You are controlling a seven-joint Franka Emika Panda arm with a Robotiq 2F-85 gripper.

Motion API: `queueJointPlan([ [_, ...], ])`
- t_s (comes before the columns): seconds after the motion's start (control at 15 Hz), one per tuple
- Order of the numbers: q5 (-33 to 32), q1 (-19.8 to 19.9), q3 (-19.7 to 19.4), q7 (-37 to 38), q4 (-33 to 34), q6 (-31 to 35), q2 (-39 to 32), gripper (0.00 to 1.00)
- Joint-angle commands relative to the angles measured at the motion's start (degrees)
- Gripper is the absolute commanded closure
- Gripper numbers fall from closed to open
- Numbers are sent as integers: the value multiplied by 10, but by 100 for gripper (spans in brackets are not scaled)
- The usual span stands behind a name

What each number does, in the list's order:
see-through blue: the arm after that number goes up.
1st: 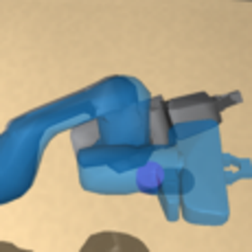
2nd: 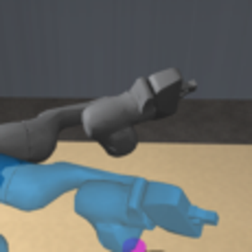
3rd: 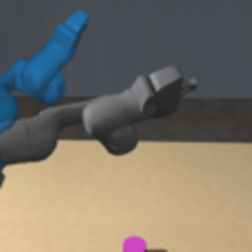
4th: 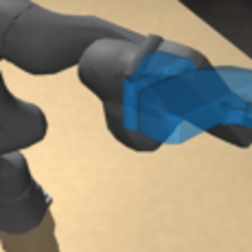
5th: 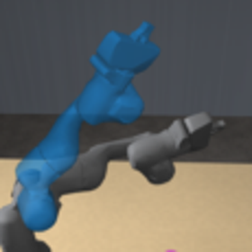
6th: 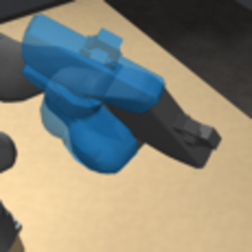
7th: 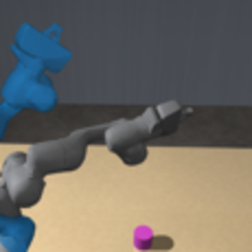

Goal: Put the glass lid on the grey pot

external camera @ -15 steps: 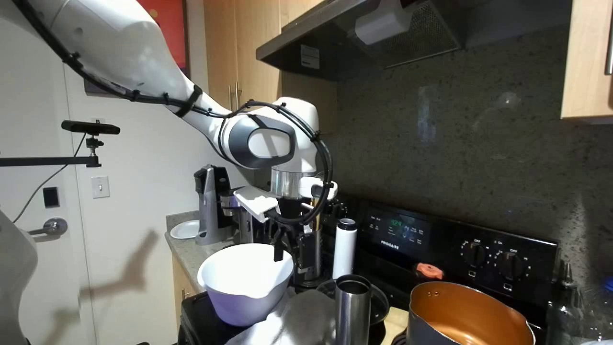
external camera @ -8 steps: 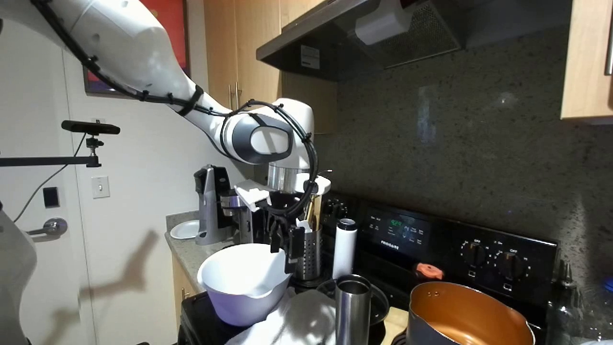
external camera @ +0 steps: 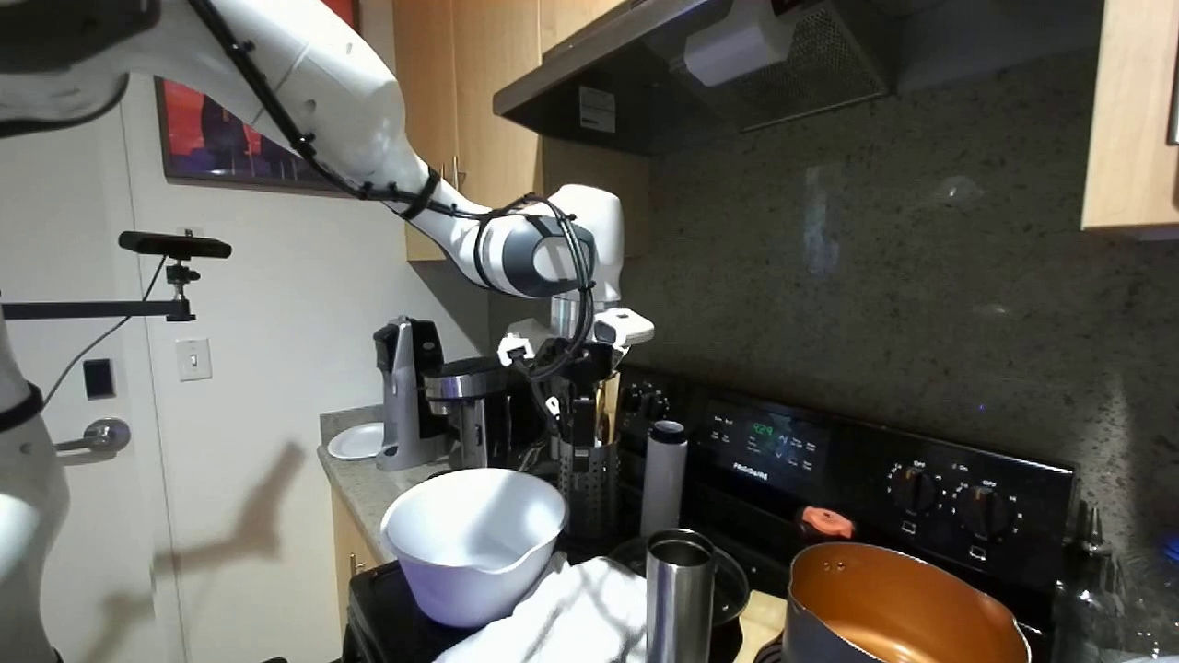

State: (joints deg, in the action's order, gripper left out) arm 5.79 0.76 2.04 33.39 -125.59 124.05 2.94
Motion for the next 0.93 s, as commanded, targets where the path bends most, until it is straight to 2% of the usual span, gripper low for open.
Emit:
queueJointPlan([
  [0.0,-31,-3,-4,121,52,36,-71,0],
  [0.47,-78,-29,-32,263,66,170,-174,0],
  [0.6,-93,-44,-48,304,69,221,-201,0],
  [0.87,-129,-78,-87,368,86,276,-255,0],
])
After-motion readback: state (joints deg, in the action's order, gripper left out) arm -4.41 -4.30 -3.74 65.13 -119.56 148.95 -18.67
